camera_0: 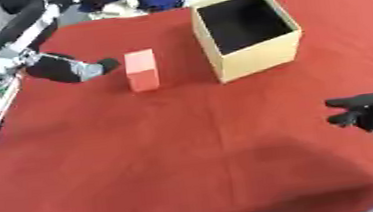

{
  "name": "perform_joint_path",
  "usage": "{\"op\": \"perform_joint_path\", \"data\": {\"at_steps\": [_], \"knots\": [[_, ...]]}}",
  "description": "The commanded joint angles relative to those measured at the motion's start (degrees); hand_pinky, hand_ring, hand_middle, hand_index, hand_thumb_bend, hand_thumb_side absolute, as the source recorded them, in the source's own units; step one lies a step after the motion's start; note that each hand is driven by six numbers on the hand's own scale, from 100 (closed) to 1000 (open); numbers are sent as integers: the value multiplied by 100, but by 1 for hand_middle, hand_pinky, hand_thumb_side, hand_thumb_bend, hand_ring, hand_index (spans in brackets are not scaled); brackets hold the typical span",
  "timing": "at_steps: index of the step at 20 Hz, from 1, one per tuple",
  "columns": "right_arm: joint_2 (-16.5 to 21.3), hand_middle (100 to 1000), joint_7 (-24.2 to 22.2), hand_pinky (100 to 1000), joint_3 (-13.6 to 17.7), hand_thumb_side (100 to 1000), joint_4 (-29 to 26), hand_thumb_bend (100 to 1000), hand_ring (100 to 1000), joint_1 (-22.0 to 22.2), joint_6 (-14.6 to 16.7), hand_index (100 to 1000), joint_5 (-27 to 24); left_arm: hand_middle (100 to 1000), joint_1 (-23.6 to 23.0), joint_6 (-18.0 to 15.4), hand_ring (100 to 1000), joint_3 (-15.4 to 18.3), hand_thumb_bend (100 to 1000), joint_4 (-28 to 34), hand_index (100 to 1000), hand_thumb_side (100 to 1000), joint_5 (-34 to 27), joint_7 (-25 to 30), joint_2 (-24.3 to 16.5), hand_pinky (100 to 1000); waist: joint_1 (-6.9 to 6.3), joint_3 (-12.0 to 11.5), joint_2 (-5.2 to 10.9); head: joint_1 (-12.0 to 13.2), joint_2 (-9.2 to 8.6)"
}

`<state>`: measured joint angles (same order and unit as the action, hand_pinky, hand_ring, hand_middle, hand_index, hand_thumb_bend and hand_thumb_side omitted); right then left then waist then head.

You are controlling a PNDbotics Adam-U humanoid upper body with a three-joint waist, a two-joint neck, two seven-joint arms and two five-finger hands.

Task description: Pick up objects on the table and place them in the box.

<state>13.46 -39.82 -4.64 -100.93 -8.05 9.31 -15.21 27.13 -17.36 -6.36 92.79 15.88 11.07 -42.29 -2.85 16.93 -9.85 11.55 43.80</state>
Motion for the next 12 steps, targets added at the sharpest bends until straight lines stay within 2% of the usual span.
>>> {"op": "perform_joint_path", "data": {"at_steps": [1, 12], "knots": [[103, 589, -21, 846, 0, 549, -62, 100, 934, -35, 3, 824, 18, 832, 228, -23, 823, -41, 523, -229, 894, 339, 176, 68, -55, 1000, 9, 13, 99, 14, 19], [113, 589, -47, 846, -21, 548, -49, 100, 934, -25, 9, 824, 3, 821, 964, -69, 815, -186, 497, -1569, 892, 379, 901, 130, 396, 1000, 20, 53, 145, 42, 31]]}}
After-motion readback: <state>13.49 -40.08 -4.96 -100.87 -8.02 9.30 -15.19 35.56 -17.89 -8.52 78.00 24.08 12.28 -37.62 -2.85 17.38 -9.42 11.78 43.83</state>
